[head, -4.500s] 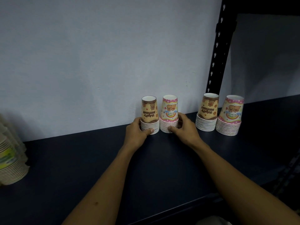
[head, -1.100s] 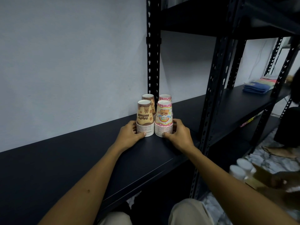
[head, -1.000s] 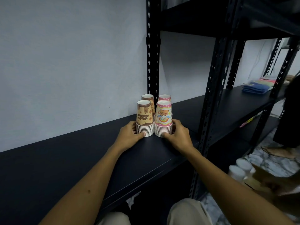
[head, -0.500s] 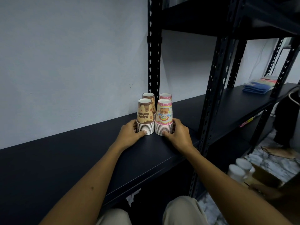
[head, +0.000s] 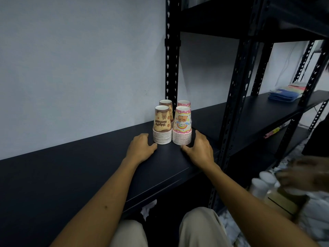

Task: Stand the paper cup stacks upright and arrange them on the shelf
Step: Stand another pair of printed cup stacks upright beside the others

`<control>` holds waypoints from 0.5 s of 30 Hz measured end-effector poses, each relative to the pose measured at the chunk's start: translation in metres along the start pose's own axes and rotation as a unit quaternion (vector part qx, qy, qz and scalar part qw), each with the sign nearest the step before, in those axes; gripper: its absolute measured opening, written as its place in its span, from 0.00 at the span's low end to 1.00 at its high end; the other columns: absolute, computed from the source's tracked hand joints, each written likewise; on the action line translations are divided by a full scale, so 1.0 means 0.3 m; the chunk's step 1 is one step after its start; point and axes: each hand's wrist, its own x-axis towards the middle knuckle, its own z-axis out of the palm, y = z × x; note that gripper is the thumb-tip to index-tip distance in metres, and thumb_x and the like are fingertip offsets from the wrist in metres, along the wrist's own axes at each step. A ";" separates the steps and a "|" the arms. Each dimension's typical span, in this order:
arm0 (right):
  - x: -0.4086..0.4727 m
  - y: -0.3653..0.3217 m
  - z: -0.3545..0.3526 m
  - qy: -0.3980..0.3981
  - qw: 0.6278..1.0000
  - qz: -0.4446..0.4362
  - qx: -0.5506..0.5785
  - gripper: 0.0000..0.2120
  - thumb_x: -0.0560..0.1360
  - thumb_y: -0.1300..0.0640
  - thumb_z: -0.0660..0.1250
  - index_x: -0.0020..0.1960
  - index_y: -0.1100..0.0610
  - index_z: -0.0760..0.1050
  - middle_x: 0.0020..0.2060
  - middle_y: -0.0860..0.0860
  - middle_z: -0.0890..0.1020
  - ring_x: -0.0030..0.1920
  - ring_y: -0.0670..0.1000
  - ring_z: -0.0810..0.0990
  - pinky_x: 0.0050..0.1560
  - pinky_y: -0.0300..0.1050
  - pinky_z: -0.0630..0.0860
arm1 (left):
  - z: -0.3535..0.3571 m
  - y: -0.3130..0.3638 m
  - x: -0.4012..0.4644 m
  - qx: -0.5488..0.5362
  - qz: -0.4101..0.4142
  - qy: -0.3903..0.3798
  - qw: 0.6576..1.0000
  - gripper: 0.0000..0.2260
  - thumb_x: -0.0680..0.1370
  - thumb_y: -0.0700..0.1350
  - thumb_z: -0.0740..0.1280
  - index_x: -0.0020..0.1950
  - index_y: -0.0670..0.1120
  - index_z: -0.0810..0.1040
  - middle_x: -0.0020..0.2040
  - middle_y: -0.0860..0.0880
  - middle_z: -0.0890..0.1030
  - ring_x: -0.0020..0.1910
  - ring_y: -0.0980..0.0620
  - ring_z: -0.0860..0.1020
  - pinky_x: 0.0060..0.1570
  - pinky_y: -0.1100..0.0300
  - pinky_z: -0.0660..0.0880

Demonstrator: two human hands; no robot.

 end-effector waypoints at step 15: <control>-0.154 -0.074 -0.008 -0.100 0.982 -0.119 -0.106 0.15 0.77 0.48 0.60 0.44 0.58 0.77 0.46 0.52 0.80 0.52 0.55 0.76 0.51 0.50 0.71 | -0.065 -0.057 -0.186 0.051 -0.007 -0.025 0.998 0.24 0.79 0.56 0.63 0.71 0.45 0.71 0.68 0.47 0.74 0.65 0.48 0.74 0.63 0.50 0.73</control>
